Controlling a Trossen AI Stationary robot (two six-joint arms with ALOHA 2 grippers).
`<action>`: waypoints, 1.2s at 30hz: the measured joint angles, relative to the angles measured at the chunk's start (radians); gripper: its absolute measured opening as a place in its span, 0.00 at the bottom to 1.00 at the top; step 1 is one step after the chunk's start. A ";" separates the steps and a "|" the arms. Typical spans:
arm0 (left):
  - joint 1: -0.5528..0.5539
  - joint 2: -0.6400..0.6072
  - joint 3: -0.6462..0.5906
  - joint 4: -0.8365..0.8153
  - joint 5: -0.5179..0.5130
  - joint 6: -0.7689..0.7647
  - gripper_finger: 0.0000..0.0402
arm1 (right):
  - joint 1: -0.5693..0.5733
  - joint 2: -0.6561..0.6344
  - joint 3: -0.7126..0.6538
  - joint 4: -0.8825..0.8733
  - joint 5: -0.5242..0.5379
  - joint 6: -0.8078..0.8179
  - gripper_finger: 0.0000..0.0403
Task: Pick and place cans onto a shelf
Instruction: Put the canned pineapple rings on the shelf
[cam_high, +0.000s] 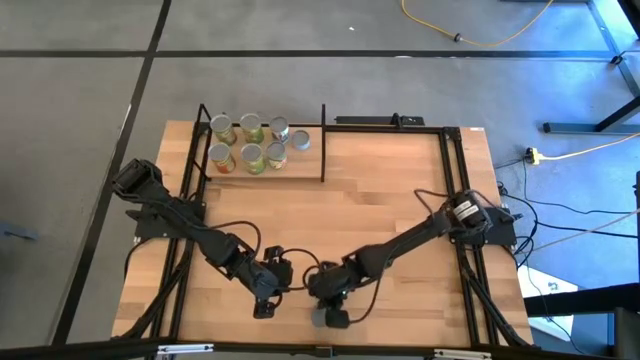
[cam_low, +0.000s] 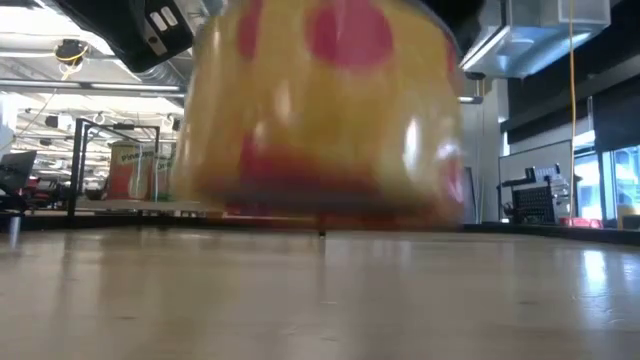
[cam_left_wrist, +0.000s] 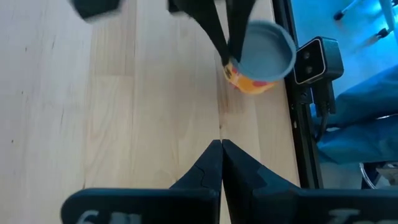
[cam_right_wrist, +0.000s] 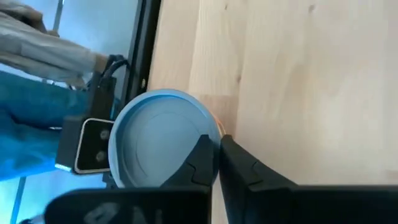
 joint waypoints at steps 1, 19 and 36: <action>0.000 0.000 0.000 0.000 0.000 0.000 0.00 | -0.008 -0.014 0.000 -0.013 0.001 -0.012 0.03; -0.006 -0.294 0.000 -0.231 -0.184 0.030 0.00 | -0.276 -0.290 0.007 -0.170 0.153 -0.018 0.03; 0.092 -0.370 0.000 -0.399 -0.257 0.110 0.00 | -0.529 -0.087 0.288 -0.375 0.059 -0.185 0.03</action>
